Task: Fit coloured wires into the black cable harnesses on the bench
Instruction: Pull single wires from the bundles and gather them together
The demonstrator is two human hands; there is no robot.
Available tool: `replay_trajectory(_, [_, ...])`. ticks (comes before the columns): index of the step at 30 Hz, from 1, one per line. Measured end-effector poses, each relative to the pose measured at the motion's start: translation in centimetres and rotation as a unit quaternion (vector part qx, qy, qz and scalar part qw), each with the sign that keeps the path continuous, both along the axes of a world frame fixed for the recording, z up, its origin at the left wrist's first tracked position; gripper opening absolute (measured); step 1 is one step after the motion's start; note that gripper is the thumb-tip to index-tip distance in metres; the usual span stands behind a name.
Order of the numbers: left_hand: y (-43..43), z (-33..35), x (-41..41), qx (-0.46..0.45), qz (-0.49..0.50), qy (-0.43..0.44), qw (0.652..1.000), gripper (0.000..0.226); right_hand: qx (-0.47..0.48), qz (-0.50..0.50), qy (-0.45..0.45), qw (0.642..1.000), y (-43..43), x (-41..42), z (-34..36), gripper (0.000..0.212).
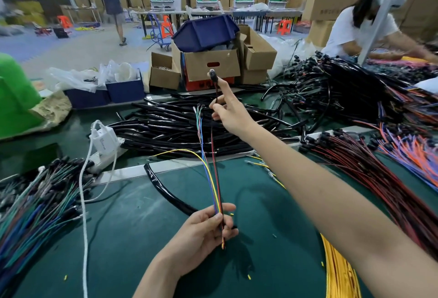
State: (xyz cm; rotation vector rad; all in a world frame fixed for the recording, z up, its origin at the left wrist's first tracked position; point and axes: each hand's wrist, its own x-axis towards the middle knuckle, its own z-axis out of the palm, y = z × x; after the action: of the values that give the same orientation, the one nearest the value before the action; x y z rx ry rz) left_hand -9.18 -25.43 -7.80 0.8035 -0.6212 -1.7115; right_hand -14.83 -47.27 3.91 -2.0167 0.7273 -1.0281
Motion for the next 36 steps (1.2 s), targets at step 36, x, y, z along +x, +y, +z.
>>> replay_trajectory(36, [-0.1, 0.7, -0.4, 0.077, 0.086, 0.015, 0.993, 0.019, 0.068, -0.524, 0.436, 0.729, -10.0, -38.4, -10.5, 0.029])
